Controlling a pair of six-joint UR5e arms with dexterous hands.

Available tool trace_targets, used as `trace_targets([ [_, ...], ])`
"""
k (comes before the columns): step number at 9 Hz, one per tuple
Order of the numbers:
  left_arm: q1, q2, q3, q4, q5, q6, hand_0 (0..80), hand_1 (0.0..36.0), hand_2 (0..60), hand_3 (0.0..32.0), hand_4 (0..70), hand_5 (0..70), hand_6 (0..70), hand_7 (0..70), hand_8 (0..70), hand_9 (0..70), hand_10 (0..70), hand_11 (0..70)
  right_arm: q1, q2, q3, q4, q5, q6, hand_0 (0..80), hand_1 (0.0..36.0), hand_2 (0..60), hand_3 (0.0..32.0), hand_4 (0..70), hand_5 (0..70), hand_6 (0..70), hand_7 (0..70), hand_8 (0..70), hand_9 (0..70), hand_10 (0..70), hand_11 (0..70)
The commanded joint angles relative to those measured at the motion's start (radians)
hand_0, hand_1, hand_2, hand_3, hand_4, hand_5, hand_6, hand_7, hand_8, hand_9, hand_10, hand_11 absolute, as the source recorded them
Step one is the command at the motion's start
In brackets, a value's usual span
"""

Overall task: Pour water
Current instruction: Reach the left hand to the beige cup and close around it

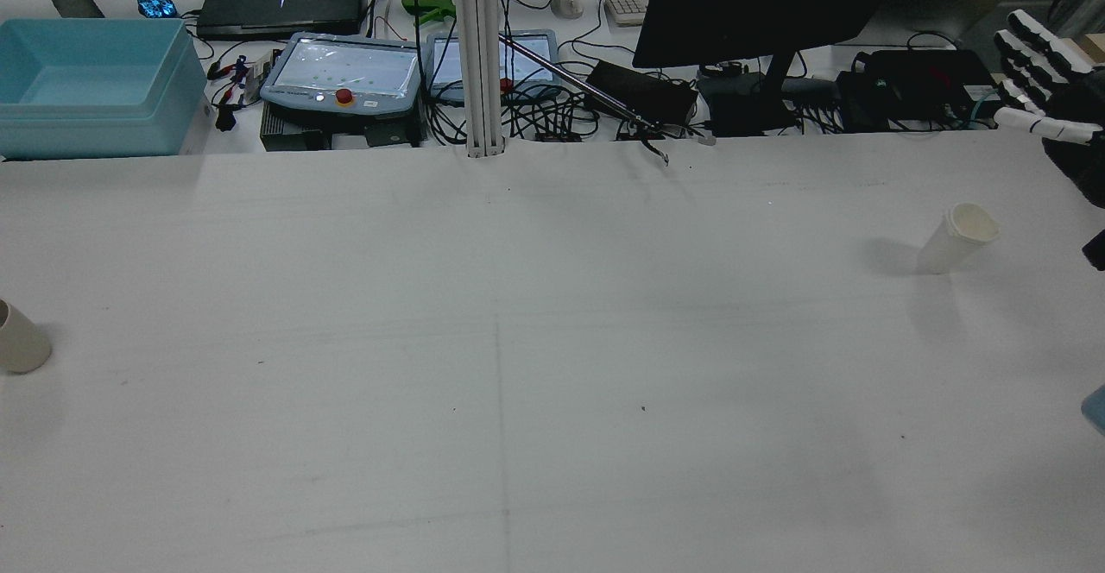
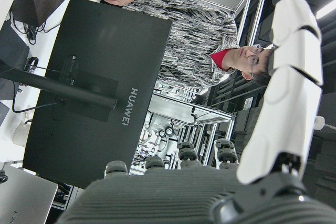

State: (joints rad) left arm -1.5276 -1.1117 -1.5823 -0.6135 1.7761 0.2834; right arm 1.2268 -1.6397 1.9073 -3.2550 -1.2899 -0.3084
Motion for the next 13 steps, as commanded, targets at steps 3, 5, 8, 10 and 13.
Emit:
trace_targets([
  [3, 0.041, -0.183, 0.243, -0.062, 0.002, 0.129, 52.0, 8.3, 0.0, 0.0, 16.5, 0.0, 8.8, 4.8, 0.7, 0.0, 1.5, 3.8, -0.082, 0.0, 0.002, 0.0, 0.007, -0.038, 50.8, 21.5, 16.0, 0.0, 0.0, 5.6, 12.0, 7.2, 1.4, 0.0, 0.0, 0.0],
  [5, 0.131, -0.235, 0.309, -0.063, -0.021, 0.181, 56.9, 17.0, 0.0, 0.0, 14.0, 0.0, 9.8, 6.4, 0.9, 0.0, 2.2, 5.4, -0.11, 0.006, 0.006, 0.0, 0.009, -0.052, 50.8, 21.8, 16.2, 0.0, 0.0, 5.6, 11.6, 7.0, 1.3, 0.0, 0.0, 0.0],
  [8, 0.347, -0.311, 0.361, -0.065, -0.191, 0.191, 57.8, 19.4, 0.0, 0.0, 11.8, 0.0, 8.4, 4.7, 0.6, 0.0, 2.4, 5.9, -0.116, 0.006, 0.007, -0.002, 0.009, -0.054, 51.2, 22.2, 16.2, 0.0, 0.0, 5.6, 11.6, 7.3, 1.3, 0.0, 0.0, 0.0],
  [10, 0.449, -0.373, 0.412, -0.065, -0.274, 0.189, 54.3, 16.7, 0.0, 0.0, 12.2, 0.0, 7.5, 3.9, 0.5, 0.0, 0.6, 3.0, -0.116, 0.004, 0.016, -0.002, 0.009, -0.054, 51.2, 22.3, 16.2, 0.0, 0.0, 5.6, 11.5, 7.6, 1.3, 0.1, 0.0, 0.0],
  [13, 0.449, -0.433, 0.467, -0.062, -0.279, 0.191, 49.5, 11.9, 0.0, 0.0, 14.0, 0.0, 6.8, 3.1, 0.3, 0.0, 0.0, 1.2, -0.124, 0.003, 0.018, -0.002, 0.008, -0.058, 51.4, 22.5, 16.7, 0.0, 0.0, 5.6, 11.5, 7.4, 1.3, 0.0, 0.0, 0.0],
])
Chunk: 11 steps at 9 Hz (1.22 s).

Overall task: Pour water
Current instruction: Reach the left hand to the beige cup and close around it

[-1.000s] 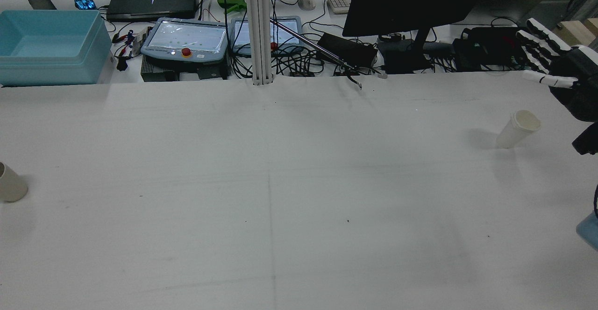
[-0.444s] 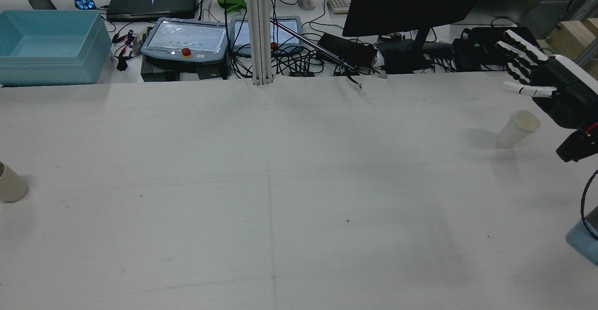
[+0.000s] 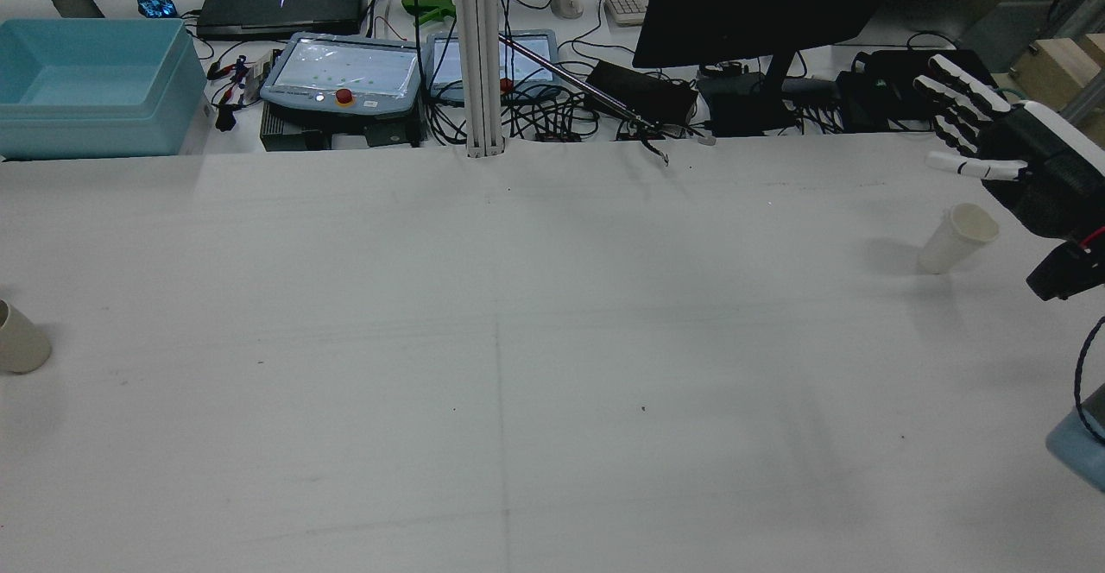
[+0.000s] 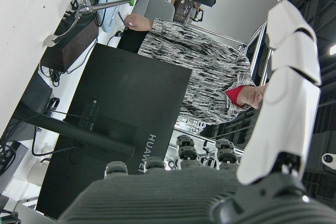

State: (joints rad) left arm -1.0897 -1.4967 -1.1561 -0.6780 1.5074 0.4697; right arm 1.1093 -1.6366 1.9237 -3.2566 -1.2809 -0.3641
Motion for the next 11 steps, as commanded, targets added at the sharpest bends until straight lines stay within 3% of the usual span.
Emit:
trace_targets([
  [1, 0.013, -0.054, 0.045, 0.002, -0.01, 0.004, 49.4, 11.4, 0.0, 0.0, 14.9, 0.0, 7.1, 3.6, 0.4, 0.0, 0.0, 1.4, -0.006, -0.002, 0.003, 0.0, 0.0, -0.001, 51.4, 22.4, 16.6, 0.0, 0.0, 5.6, 11.4, 7.1, 1.2, 0.0, 0.0, 0.0],
  [2, 0.017, -0.054, 0.047, 0.003, -0.01, 0.006, 49.0, 10.7, 0.0, 0.0, 15.5, 0.0, 7.1, 4.0, 0.4, 0.0, 0.0, 1.2, -0.008, -0.002, 0.006, 0.0, -0.002, -0.003, 51.4, 22.5, 16.4, 0.0, 0.0, 5.6, 11.3, 7.2, 1.2, 0.0, 0.0, 0.0],
  [5, 0.056, -0.054, 0.045, 0.003, -0.012, 0.01, 56.6, 20.7, 2.2, 0.0, 13.6, 0.0, 7.1, 4.0, 0.4, 0.0, 0.1, 2.5, -0.011, -0.003, 0.006, -0.002, -0.002, -0.01, 51.2, 22.4, 16.7, 0.0, 0.0, 5.5, 11.1, 6.9, 1.2, 0.0, 0.0, 0.0],
  [11, 0.148, -0.068, 0.032, 0.005, -0.091, 0.004, 59.5, 22.9, 2.6, 0.0, 16.4, 0.0, 7.7, 5.1, 0.5, 0.0, 0.2, 2.7, -0.009, -0.022, 0.003, 0.0, -0.003, -0.009, 50.9, 22.1, 15.4, 0.0, 0.0, 5.2, 9.5, 3.8, 0.9, 0.0, 0.0, 0.0],
])
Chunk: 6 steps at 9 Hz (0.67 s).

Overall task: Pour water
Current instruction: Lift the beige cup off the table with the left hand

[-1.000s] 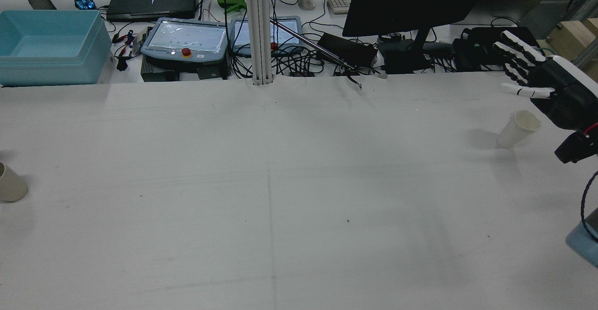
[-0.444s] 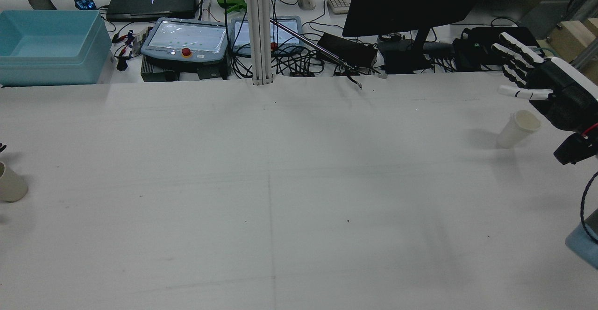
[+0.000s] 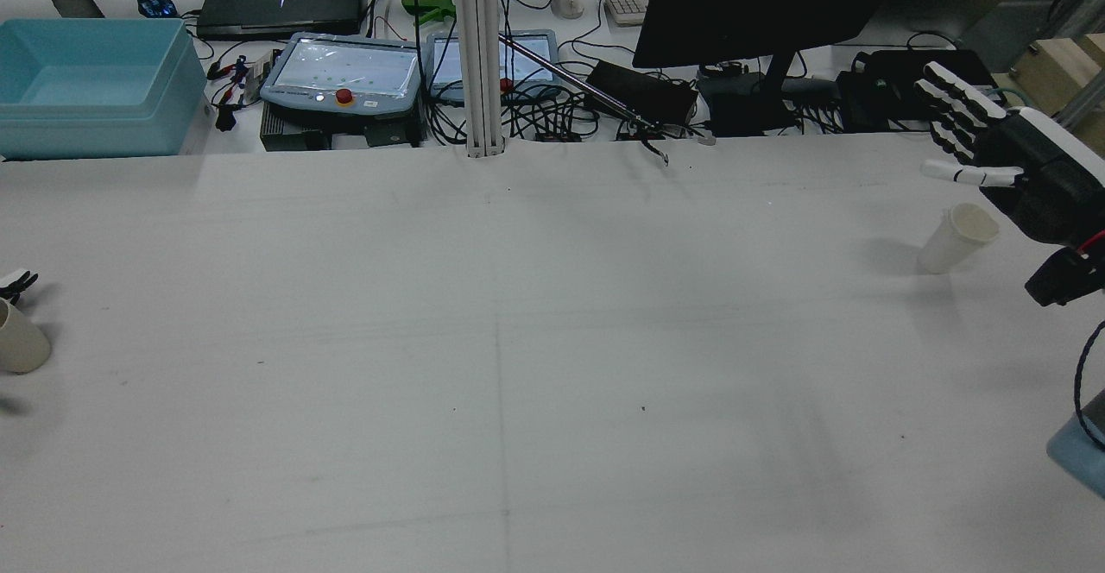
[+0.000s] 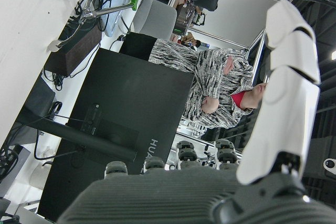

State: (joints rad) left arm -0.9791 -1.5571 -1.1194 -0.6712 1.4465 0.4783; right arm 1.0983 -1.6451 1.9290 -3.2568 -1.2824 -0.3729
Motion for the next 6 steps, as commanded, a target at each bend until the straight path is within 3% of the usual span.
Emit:
trace_targets([
  [1, 0.042, -0.009, -0.008, -0.005, -0.035, -0.016, 60.9, 23.2, 1.2, 0.0, 18.7, 0.0, 7.9, 5.5, 0.5, 0.0, 0.5, 3.2, 0.002, -0.025, -0.001, 0.0, 0.0, 0.005, 50.7, 21.8, 14.6, 0.0, 0.0, 5.1, 8.8, 2.3, 0.7, 0.0, 0.0, 0.0],
  [2, 0.048, -0.009, -0.011, -0.005, -0.067, -0.054, 62.0, 23.4, 0.1, 0.0, 21.3, 0.0, 8.0, 5.6, 0.6, 0.0, 0.7, 3.5, 0.002, -0.027, -0.002, 0.0, 0.0, 0.006, 50.8, 21.8, 14.0, 0.0, 0.0, 5.1, 7.9, 0.4, 0.5, 0.0, 0.0, 0.0],
  [3, 0.074, -0.009, -0.013, -0.004, -0.116, -0.103, 64.1, 24.1, 0.0, 0.0, 21.8, 21.8, 8.2, 5.7, 0.6, 0.0, 0.9, 3.9, 0.002, -0.031, -0.002, 0.0, 0.0, 0.006, 50.6, 21.8, 14.2, 0.0, 0.0, 5.0, 7.4, 0.0, 0.4, 0.0, 0.0, 0.0],
  [4, 0.106, -0.009, -0.017, 0.007, -0.177, -0.146, 64.6, 23.9, 0.0, 0.0, 19.5, 70.0, 8.2, 6.1, 0.6, 0.0, 1.3, 4.2, 0.003, -0.032, -0.004, 0.0, 0.0, 0.008, 50.6, 21.7, 13.6, 0.0, 0.0, 5.0, 6.9, 0.0, 0.3, 0.0, 0.0, 0.0],
  [5, 0.126, -0.009, -0.039, 0.048, -0.205, -0.168, 64.7, 24.0, 0.1, 0.0, 22.7, 70.0, 8.6, 7.3, 0.7, 0.0, 1.3, 4.1, 0.008, -0.033, -0.002, 0.002, 0.0, 0.011, 50.6, 21.7, 13.1, 0.0, 0.0, 5.0, 6.7, 0.0, 0.3, 0.0, 0.0, 0.0],
  [6, 0.131, -0.009, -0.046, 0.055, -0.209, -0.171, 77.9, 28.1, 0.2, 0.0, 28.6, 70.0, 10.1, 9.3, 1.0, 0.4, 1.9, 5.1, 0.012, -0.035, -0.002, 0.002, -0.002, 0.012, 50.6, 21.7, 12.8, 0.0, 0.0, 4.9, 6.0, 0.0, 0.2, 0.0, 0.0, 0.0],
])
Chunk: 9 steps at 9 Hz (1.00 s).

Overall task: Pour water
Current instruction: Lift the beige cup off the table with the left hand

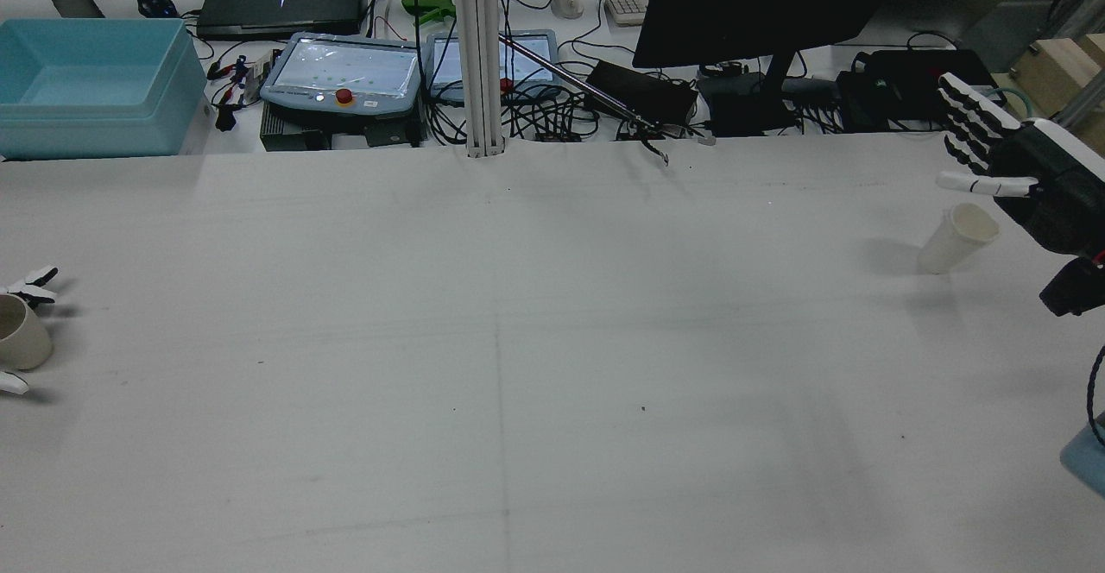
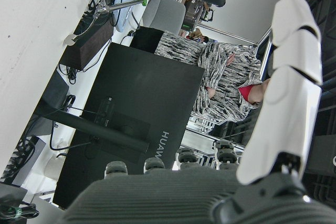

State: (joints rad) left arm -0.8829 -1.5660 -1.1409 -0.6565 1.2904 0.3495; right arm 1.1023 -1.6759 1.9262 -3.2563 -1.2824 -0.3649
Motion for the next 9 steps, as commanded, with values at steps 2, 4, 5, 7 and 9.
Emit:
trace_targets([
  [2, 0.035, 0.001, -0.057, 0.084, -0.054, -0.085, 80.0, 36.0, 10.3, 0.0, 33.2, 70.0, 12.4, 11.9, 2.3, 0.9, 4.3, 10.2, 0.014, -0.03, 0.019, 0.003, -0.001, 0.007, 50.5, 21.7, 12.0, 0.0, 0.0, 4.8, 4.7, 0.0, 0.0, 0.0, 0.0, 0.0],
  [4, 0.033, 0.009, -0.145, 0.177, -0.056, -0.15, 80.0, 36.0, 60.0, 0.0, 33.7, 70.0, 12.1, 12.4, 2.1, 1.0, 4.4, 10.8, 0.06, -0.031, 0.065, 0.001, -0.012, 0.009, 50.7, 21.8, 11.6, 0.0, 0.0, 4.8, 4.3, 0.0, 0.0, 0.0, 0.0, 0.0],
  [5, 0.032, 0.012, -0.207, 0.237, -0.054, -0.176, 80.0, 36.0, 60.0, 0.0, 34.9, 70.0, 11.9, 12.4, 1.9, 1.0, 4.3, 10.6, 0.079, -0.045, 0.088, 0.001, -0.014, 0.012, 50.8, 22.0, 12.0, 0.0, 0.0, 4.9, 4.4, 0.0, 0.0, 0.0, 0.0, 0.0],
  [7, 0.027, 0.017, -0.351, 0.384, -0.051, -0.268, 80.0, 36.0, 60.0, 0.0, 37.4, 70.0, 12.4, 12.6, 1.8, 1.1, 4.1, 10.2, 0.099, -0.103, 0.125, 0.003, -0.015, 0.018, 51.3, 22.6, 14.2, 0.0, 0.0, 5.3, 6.8, 0.0, 0.3, 0.0, 0.0, 0.0],
  [9, 0.024, 0.041, -0.495, 0.455, -0.051, -0.279, 80.0, 36.0, 60.0, 0.0, 39.5, 70.0, 12.3, 12.6, 1.5, 1.1, 3.7, 9.6, 0.146, -0.126, 0.102, 0.015, -0.113, 0.027, 51.2, 22.6, 13.2, 0.0, 0.0, 5.2, 5.5, 0.0, 0.1, 0.0, 0.0, 0.0],
])
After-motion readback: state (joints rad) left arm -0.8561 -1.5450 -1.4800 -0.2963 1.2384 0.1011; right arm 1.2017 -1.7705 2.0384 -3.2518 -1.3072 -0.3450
